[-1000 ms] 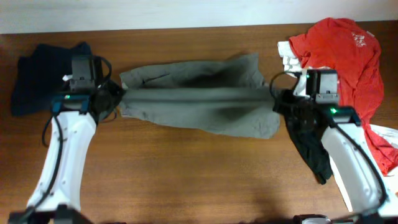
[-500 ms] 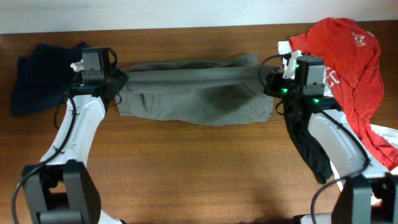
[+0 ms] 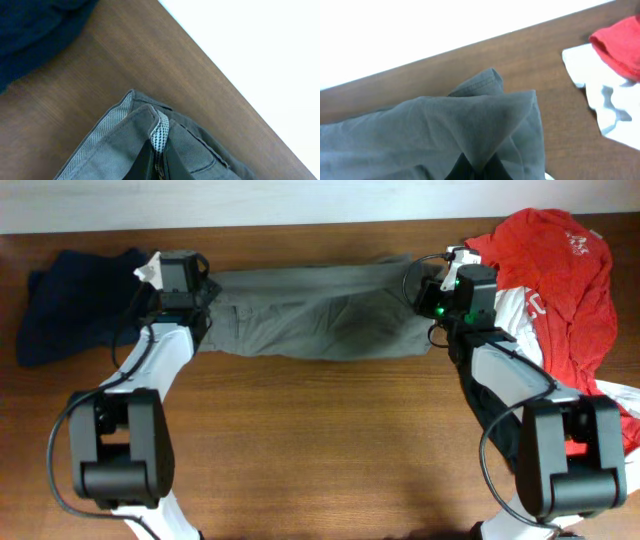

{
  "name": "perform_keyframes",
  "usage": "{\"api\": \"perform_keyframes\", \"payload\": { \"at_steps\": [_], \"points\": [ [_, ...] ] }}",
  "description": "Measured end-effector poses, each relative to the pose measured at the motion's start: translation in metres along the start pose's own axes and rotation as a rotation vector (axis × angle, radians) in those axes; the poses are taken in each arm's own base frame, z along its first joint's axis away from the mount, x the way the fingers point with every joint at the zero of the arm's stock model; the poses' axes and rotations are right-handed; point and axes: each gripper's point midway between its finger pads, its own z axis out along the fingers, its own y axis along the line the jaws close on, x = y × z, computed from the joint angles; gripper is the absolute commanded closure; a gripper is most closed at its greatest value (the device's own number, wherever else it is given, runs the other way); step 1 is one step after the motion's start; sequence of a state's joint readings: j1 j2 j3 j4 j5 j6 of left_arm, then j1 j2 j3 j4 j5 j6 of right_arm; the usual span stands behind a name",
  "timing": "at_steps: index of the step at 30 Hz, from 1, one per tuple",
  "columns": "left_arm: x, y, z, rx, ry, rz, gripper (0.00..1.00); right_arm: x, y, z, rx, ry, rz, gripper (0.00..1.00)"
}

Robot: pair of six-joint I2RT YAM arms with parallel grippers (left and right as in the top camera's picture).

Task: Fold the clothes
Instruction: 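Lay the folded edge down at the top and release both grippers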

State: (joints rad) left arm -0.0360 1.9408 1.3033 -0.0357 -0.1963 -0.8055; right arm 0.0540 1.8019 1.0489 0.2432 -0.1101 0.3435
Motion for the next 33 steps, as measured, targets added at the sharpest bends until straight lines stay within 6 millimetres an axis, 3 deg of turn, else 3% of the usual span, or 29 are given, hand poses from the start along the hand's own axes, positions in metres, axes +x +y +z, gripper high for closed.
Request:
{"api": "perform_keyframes", "payload": {
  "at_steps": [3, 4, 5, 6, 7, 17, 21, 26, 30, 33],
  "points": [
    [0.002, -0.004, 0.009, 0.016, -0.025, 0.0, 0.99, -0.004, -0.002, 0.008, 0.003, -0.04, -0.005, 0.96],
    [0.002, -0.005, 0.012, 0.021, -0.034, -0.002, 0.87, -0.004, -0.002, 0.01, 0.001, -0.047, -0.007, 0.94],
    [0.003, -0.005, 0.014, 0.021, -0.038, -0.002, 0.57, -0.004, -0.003, 0.013, 0.001, -0.054, -0.008, 0.85],
    [0.001, -0.007, 0.015, 0.027, -0.049, -0.004, 0.01, -0.004, -0.003, 0.016, -0.003, -0.066, -0.011, 0.12],
    [-0.004, -0.009, 0.018, 0.037, -0.081, -0.011, 0.01, -0.005, -0.005, 0.02, 0.003, -0.084, -0.01, 0.01],
    [-0.031, -0.023, 0.019, 0.104, -0.202, 0.042, 0.01, -0.012, -0.013, 0.03, 0.034, -0.135, -0.035, 0.01],
    [-0.01, -0.022, 0.022, 0.099, -0.117, 0.16, 0.01, 0.002, -0.014, 0.033, 0.052, -0.006, -0.068, 0.02],
    [0.036, -0.014, 0.021, 0.054, 0.042, 0.345, 0.01, 0.012, 0.005, 0.027, -0.009, 0.192, -0.159, 0.01],
    [0.057, -0.015, 0.018, 0.054, 0.099, 0.467, 0.01, 0.003, 0.036, 0.024, -0.084, 0.203, -0.272, 0.01],
    [0.066, -0.024, 0.015, 0.077, 0.103, 0.549, 0.01, 0.016, 0.067, 0.022, -0.14, 0.224, -0.361, 0.01]
  ]
}}
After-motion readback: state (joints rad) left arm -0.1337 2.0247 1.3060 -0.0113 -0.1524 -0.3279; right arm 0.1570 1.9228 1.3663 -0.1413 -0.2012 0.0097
